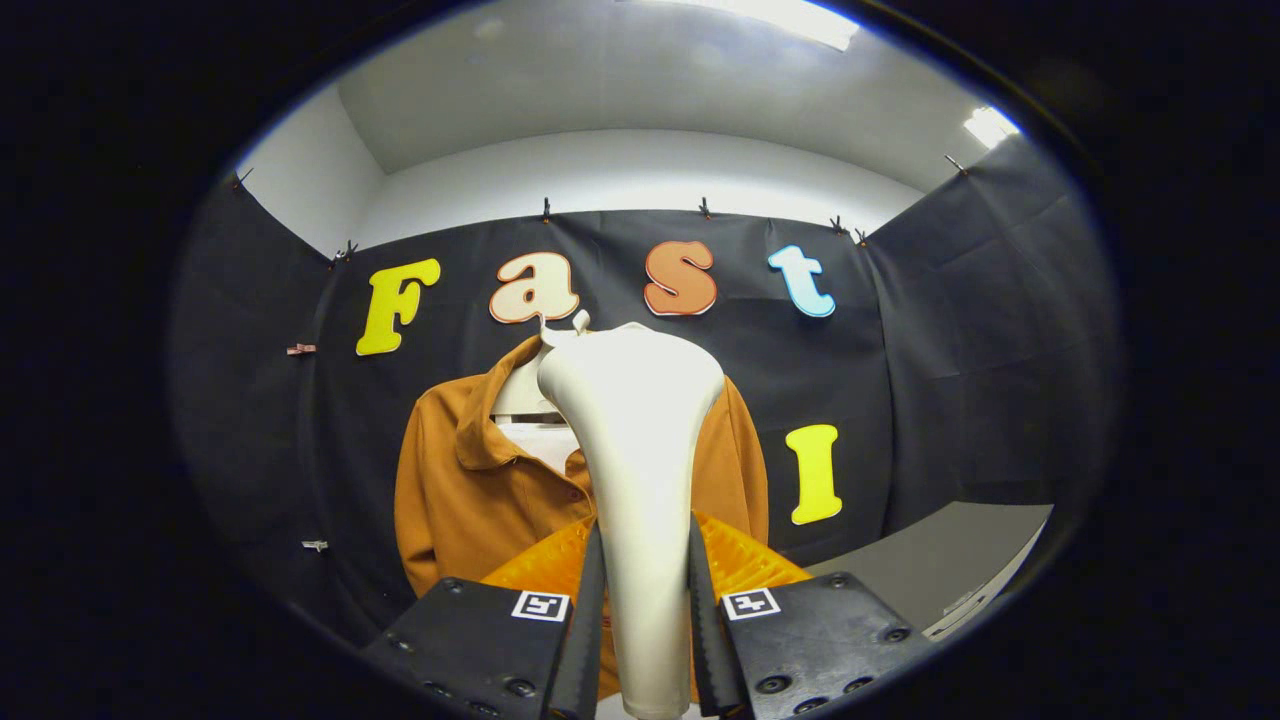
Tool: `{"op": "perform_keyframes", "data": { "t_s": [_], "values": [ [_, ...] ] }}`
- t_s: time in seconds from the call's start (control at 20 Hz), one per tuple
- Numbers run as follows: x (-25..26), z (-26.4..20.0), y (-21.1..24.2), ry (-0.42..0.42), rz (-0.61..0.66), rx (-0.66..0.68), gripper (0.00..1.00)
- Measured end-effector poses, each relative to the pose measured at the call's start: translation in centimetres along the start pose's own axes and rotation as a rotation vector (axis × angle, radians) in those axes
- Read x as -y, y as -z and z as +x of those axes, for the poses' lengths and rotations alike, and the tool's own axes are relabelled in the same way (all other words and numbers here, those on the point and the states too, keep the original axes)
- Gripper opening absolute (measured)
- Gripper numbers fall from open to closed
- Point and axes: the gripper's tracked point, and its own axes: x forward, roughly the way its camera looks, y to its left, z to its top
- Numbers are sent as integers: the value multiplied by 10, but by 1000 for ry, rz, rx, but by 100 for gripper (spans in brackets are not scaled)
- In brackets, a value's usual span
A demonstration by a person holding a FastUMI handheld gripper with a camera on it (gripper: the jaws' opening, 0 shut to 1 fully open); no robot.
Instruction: Iron the clothes twice with a garment steamer, once on the left side and once on the right side.
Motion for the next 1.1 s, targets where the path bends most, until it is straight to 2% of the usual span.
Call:
{"op": "perform_keyframes", "data": {
  "t_s": [1.1],
  "values": [
    [6,-5,1,2,18,-7,41]
  ]
}}
